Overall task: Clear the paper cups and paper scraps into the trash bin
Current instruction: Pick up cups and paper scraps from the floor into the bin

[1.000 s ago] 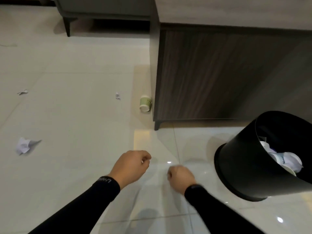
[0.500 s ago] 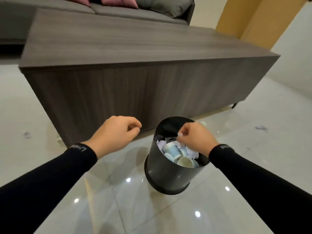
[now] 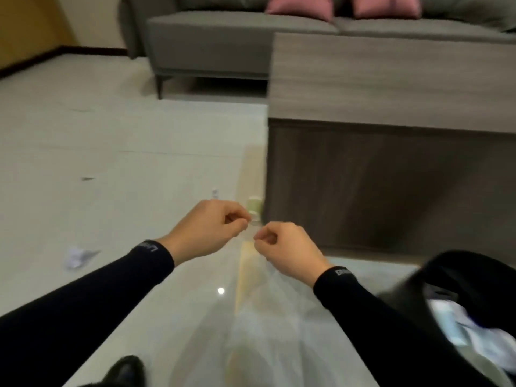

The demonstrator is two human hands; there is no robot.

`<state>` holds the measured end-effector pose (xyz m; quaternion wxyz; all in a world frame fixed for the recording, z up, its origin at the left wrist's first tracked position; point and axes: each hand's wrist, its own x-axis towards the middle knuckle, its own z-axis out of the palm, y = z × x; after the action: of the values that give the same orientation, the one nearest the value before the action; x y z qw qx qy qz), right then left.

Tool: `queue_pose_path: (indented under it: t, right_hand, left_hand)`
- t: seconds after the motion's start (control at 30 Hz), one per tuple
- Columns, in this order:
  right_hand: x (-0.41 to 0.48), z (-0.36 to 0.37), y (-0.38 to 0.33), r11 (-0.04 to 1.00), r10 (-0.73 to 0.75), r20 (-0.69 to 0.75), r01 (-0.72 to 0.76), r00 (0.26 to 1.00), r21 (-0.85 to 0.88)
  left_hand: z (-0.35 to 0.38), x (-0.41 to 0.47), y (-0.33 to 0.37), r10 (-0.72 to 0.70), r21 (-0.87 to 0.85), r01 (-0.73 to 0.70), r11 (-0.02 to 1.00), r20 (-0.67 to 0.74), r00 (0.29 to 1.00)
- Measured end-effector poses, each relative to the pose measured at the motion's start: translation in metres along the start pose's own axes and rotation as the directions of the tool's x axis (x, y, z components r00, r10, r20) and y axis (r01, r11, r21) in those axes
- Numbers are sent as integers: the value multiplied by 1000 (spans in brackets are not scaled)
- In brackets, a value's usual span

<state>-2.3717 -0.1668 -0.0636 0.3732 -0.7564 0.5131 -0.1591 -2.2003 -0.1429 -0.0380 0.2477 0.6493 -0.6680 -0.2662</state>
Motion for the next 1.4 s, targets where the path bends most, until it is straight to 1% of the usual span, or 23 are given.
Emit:
queue_pose_path:
  t: [0.1,0.2,0.23,0.3,0.37,0.43,0.5,0.53,0.67,0.73,0.77,0.83,0.9,0.93,1.0,1.07,1.13,1.17,1.23,1.3,1.37,1.4]
  right_hand:
    - [44,60,-32,999,-38,102,36,994,15]
    - [82,109,-55,998,-59,139,57,988,19]
    - [93,123,-61,998,-55,144,51,988,36]
    - [112,151,-73,997,-34,148,24,988,67]
    - [126,178,-81,996,-12,165,-3,986,90]
    - [136,203,-85,994,-3,194,-19,981,111]
    - [142,221,-87,990,15,225,-45,974,130]
    - [145,228,-87,990,27,236,-58,972,129]
    - [153,237,-79,983,102,248,-136,963,122]
    - [155,241,-71,979,138,256,-172,957,114]
    - [154,242,-66,975,158,256,-192,954,116]
    - [151,240,-59,964,191,249,-229,949,134]
    - [148,236,-48,956,226,228,-261,947,134]
    - [146,232,-43,951,242,213,-274,947,139]
    - [141,224,-31,940,275,182,-303,944,155]
    - [135,214,-18,926,315,145,-337,938,169]
    - [129,203,-4,913,349,109,-364,931,184]
    - [127,198,2,908,360,96,-372,928,195]
    - [123,186,13,899,376,57,-379,925,221]
    - [121,177,25,887,405,26,-400,914,232]
    - [119,171,35,864,448,-18,-428,894,265]
    - [118,170,39,842,474,-48,-437,879,316]
  left_hand:
    - [-26,-9,-82,-192,-25,191,981,-87,978]
    - [-39,-17,-173,-398,-93,389,917,-116,910]
    - [-40,-20,-202,-454,-89,446,891,-121,883]
    - [-43,-26,-256,-547,-12,552,834,-153,823]
    - [-48,-35,-306,-625,85,651,754,-213,751]
    - [-61,-41,-349,-671,123,715,688,-269,691]
    - [-77,-40,-386,-693,132,742,658,-280,664]
    - [-83,-38,-401,-705,150,751,643,-268,657]
    - [-82,-24,-441,-755,240,760,604,-136,642]
    - [-74,-21,-456,-755,285,740,609,-79,651]
    - [-70,-21,-461,-740,324,721,613,-86,668]
    - [-61,-22,-460,-658,352,669,655,-170,734]
    - [-48,-14,-448,-550,286,598,749,-236,801]
    - [-41,-6,-440,-491,255,543,800,-241,837]
    - [-25,16,-417,-383,193,425,885,-218,897]
    - [-9,47,-387,-324,63,339,939,-173,930]
    - [7,80,-358,-350,-85,341,936,-131,928]
    - [15,96,-346,-353,-105,341,934,-123,928]
    - [33,125,-323,-309,-70,304,950,-98,946]
    - [47,147,-296,-276,-127,268,955,-47,960]
    - [57,159,-268,-223,-244,228,943,47,974]
    - [59,159,-252,-200,-344,225,912,109,974]
